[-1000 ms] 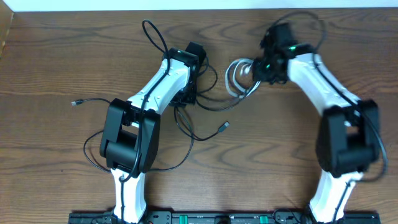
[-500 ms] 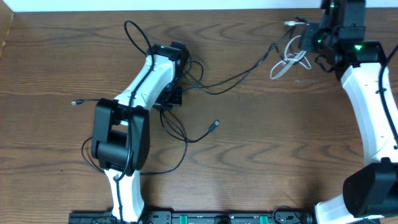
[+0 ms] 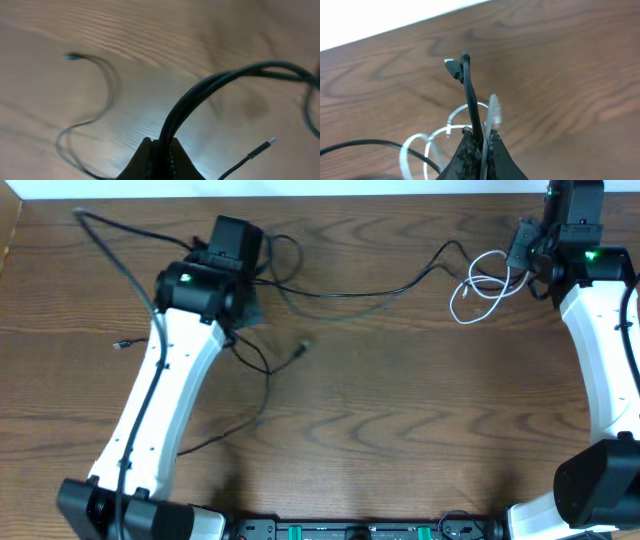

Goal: Untangle cables

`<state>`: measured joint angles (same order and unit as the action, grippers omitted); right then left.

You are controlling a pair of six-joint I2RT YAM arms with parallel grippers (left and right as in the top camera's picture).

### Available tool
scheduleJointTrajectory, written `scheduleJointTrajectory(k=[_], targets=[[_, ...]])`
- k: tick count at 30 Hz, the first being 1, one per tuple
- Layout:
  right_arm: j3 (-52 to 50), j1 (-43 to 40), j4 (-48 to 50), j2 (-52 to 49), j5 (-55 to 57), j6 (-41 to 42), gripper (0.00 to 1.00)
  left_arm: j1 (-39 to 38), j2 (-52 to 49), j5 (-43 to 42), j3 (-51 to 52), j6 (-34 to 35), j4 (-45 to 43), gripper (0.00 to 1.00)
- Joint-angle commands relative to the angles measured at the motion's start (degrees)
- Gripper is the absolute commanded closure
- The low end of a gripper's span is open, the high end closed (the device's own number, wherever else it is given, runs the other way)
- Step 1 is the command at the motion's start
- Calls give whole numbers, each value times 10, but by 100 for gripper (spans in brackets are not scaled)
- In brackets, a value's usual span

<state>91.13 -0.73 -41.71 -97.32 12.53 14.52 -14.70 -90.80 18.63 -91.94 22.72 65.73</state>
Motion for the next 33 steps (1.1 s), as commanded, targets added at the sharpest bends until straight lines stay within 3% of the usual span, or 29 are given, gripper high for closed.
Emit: scheduleJointTrajectory(k=[1, 7, 13, 17, 24, 33], targets=[[9, -12, -8, 6, 49, -4, 99, 43, 18, 106, -1, 99, 0, 93], [9, -21, -17, 6, 45, -4, 99, 135, 17, 88, 0, 119, 4, 93], [9, -21, -20, 6, -20, -4, 99, 209, 16, 0, 0, 118, 2, 93], [9, -21, -20, 6, -165, -4, 99, 211, 9, -14, 0, 116, 2, 93], [3, -13, -20, 6, -224, -4, 99, 211, -4, -92, 0, 68, -7, 92], [-36, 47, 34, 6, -348, -5, 99, 211, -7, -107, 8, 64, -8, 93]])
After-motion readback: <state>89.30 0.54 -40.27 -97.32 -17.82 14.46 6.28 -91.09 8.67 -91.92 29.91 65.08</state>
